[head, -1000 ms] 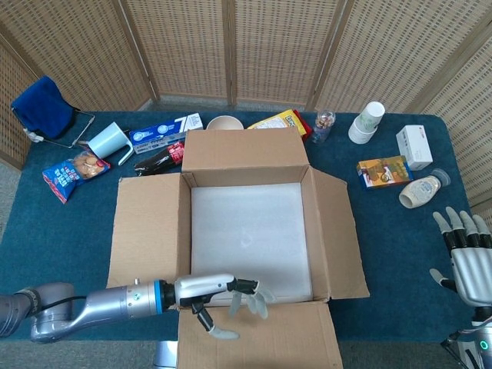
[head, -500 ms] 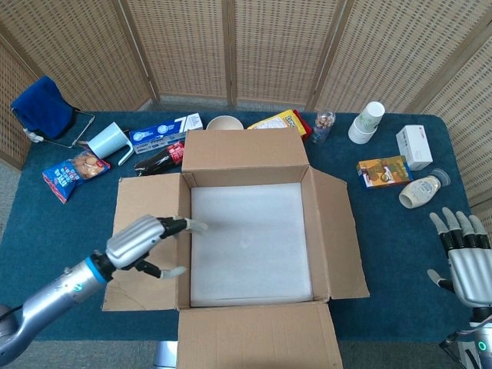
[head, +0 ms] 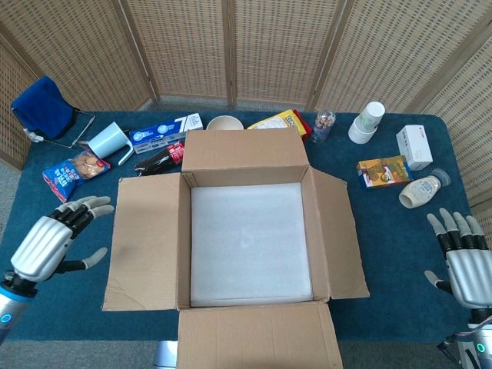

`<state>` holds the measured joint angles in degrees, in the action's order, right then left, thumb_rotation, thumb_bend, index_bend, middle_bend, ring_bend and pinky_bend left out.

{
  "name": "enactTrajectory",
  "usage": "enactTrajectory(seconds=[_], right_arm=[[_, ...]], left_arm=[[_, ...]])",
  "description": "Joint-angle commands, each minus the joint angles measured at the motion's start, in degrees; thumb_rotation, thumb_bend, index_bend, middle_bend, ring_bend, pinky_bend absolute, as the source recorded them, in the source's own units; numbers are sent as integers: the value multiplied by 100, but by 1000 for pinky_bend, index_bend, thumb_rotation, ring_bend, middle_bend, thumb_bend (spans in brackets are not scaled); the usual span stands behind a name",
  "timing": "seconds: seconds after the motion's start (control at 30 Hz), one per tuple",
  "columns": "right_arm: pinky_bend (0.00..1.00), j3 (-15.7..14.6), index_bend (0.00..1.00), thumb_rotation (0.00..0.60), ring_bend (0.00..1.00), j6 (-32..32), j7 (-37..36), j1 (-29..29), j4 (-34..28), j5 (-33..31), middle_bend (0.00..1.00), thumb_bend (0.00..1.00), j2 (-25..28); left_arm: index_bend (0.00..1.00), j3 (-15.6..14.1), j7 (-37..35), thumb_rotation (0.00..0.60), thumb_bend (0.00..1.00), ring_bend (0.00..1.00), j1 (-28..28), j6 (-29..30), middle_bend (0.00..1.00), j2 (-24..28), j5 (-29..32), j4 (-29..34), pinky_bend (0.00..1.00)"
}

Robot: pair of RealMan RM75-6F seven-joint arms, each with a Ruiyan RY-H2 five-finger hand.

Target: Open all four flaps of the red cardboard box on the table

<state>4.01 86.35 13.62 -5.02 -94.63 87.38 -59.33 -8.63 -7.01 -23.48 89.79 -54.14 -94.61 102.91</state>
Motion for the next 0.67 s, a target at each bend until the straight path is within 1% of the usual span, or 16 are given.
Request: enactTrajectory(seconds=[0.03,0.17,0.27,0.4,0.67], right_arm=[[55,16,29,600,0,39,-8,13,-7,-1,0,16,-7],[55,42,32,600,0,107,5,20,36,26,0,3,-18],[55,-12,46,600,0,-16,36,7,-43,19,0,1,90],[55,-11,73,600,0,-26,153,17,-131,-16,0,2,138],[55,-7,73,600,0,-45,81,21,-171,-38,0,1,189]], left_arm=[[199,-7,413,595,5,140,474,377,147,-74,52,-151,207],[193,-30,645,600,6,95,889,600,102,-249,144,-284,180],[189,-9,599,600,8,82,1131,738,92,-449,152,-482,166],[188,30,454,600,7,73,1391,839,91,-678,173,-821,154],[178,159,410,600,6,60,1551,788,78,-726,182,-1078,131]])
